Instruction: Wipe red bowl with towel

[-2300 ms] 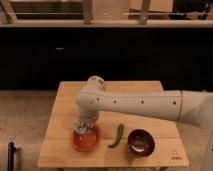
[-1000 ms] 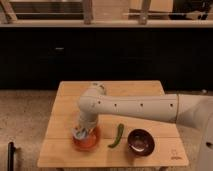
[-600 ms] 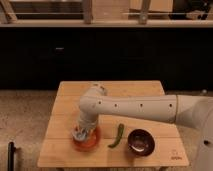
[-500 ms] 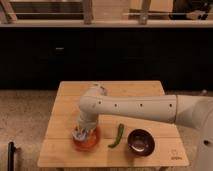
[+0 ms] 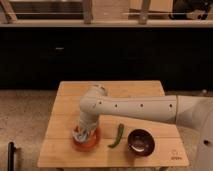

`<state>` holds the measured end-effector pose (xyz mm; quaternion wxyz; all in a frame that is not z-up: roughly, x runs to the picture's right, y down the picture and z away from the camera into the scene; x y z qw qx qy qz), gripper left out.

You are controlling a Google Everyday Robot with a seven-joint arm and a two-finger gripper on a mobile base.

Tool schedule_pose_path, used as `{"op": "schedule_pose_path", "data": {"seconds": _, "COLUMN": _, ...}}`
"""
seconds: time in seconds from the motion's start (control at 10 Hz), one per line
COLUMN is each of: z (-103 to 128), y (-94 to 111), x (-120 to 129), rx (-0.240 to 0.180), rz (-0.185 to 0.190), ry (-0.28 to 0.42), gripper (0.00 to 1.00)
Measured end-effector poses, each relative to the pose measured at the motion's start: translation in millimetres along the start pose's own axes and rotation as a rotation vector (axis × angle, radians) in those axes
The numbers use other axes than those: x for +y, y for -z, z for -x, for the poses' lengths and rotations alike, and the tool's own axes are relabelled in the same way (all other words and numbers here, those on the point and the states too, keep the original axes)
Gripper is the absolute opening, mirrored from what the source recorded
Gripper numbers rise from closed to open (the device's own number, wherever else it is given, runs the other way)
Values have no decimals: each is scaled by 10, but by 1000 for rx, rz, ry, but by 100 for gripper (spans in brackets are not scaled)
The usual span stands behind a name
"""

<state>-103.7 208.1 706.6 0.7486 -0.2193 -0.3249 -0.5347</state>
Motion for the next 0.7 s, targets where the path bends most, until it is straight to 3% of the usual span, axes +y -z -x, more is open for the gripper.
{"op": "schedule_pose_path", "data": {"seconds": 0.3, "z": -5, "y": -67, "x": 37, "rx": 0, "rz": 9, "ry": -8, "gripper": 0}}
{"op": "schedule_pose_path", "data": {"seconds": 0.7, "z": -103, "y": -358, "x": 156, "rx": 11, "rz": 15, "ry": -40, "gripper": 0}}
